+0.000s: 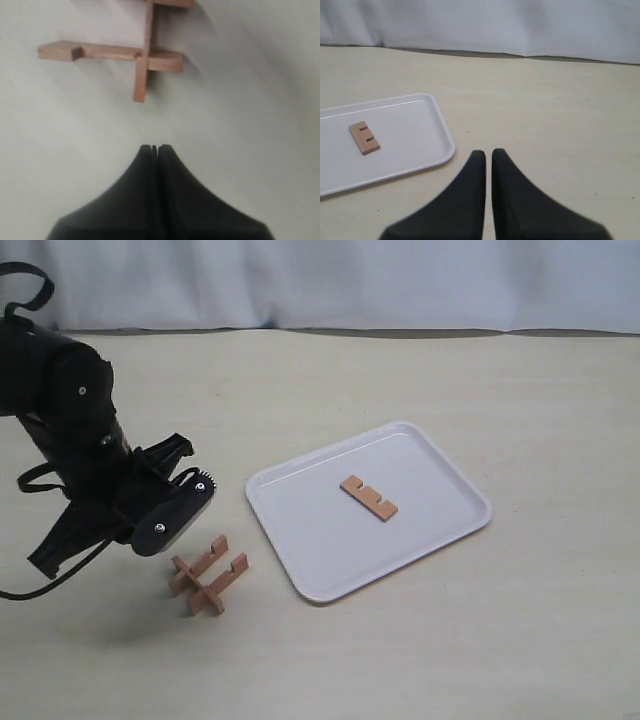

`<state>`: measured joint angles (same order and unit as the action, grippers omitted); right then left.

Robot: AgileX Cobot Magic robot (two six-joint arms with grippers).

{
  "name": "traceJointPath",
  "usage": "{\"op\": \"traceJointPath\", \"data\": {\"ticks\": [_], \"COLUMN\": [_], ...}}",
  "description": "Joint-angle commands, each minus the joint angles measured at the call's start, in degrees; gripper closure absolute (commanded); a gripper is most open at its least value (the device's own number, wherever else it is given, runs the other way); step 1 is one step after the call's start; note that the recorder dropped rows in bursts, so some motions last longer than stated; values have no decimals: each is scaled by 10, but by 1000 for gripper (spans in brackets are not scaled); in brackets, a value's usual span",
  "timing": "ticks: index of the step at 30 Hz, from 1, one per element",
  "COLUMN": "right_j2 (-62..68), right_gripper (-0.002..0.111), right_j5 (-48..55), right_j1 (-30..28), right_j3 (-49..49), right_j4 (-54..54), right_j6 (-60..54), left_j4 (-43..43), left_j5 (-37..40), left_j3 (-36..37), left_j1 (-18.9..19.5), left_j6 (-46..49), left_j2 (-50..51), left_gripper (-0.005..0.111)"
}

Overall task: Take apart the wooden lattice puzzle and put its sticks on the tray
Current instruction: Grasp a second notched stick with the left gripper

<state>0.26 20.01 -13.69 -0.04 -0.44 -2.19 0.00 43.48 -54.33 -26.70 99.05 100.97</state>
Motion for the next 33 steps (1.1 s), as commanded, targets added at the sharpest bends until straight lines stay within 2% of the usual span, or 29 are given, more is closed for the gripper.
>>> {"op": "traceJointPath", "data": {"ticks": [1,4,6,14,16,29,33], "right_j2": [-3,-3,-3,-3,-3,-3,-3], "right_gripper": [104,104,104,104,104,104,104], "right_j5": [-2,-2,-2,-2,-2,-2,-2], "right_j1": [-2,-2,-2,-2,-2,-2,-2], "right_j3": [0,0,0,0,0,0,0], "right_j4": [0,0,0,0,0,0,0], "right_j6": [0,0,0,0,0,0,0], "left_j4": [-65,-113,-116,-114,-114,-112,-83], "left_j5": [-62,-63,-63,-60,-55,-73,-83], "left_j3": [9,9,9,9,9,9,9], "left_j1": [0,0,0,0,0,0,0], "left_j6": [65,100,104,101,100,103,105], "left_j2": [3,3,3,10,16,62,62], "left_gripper": [107,107,105,77,74,73,74]}}
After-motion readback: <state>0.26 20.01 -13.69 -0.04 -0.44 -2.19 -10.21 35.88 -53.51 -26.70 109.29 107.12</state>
